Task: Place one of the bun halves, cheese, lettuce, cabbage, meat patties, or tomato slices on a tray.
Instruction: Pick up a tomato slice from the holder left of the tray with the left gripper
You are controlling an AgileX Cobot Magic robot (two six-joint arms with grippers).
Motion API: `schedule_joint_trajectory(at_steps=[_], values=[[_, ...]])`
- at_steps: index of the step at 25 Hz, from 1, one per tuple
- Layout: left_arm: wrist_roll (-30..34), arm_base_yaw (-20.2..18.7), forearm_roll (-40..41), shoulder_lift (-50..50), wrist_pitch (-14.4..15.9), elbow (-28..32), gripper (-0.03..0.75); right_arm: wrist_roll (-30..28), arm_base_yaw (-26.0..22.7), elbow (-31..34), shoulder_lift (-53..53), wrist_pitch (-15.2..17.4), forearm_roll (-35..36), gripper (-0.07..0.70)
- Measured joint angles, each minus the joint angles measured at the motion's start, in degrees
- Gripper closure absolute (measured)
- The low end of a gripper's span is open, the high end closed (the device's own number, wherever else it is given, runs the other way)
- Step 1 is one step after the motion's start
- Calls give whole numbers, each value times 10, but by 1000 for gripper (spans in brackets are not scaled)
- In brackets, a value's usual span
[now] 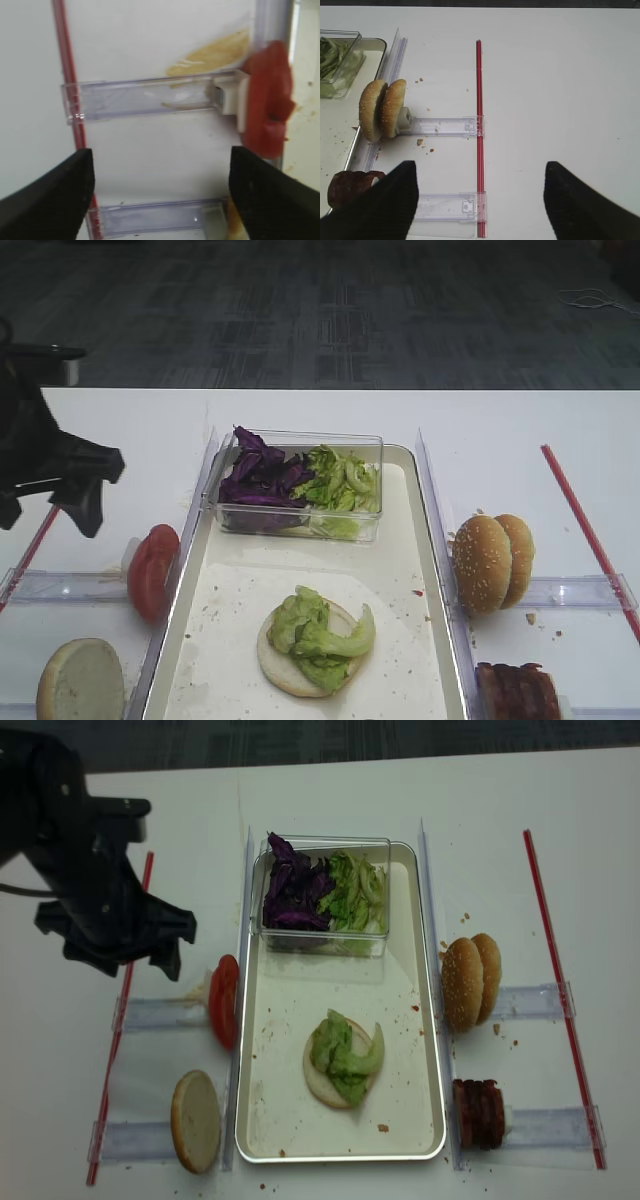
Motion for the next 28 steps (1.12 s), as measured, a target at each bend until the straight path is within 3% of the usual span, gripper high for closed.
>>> schedule_joint_trajectory(at_steps=[5, 9, 22, 28], values=[[-72, -101, -4, 0, -26, 0, 169, 0, 0, 0, 0, 0, 0, 73], [-107, -143, -4, 0, -40, 0, 169, 0, 0, 0, 0, 0, 0, 73], [-118, -148, -19, 29, -56, 0, 169, 0, 0, 0, 0, 0, 0, 73], [-113, -148, -45, 48, -87, 0, 169, 0, 0, 0, 0, 0, 0, 73]])
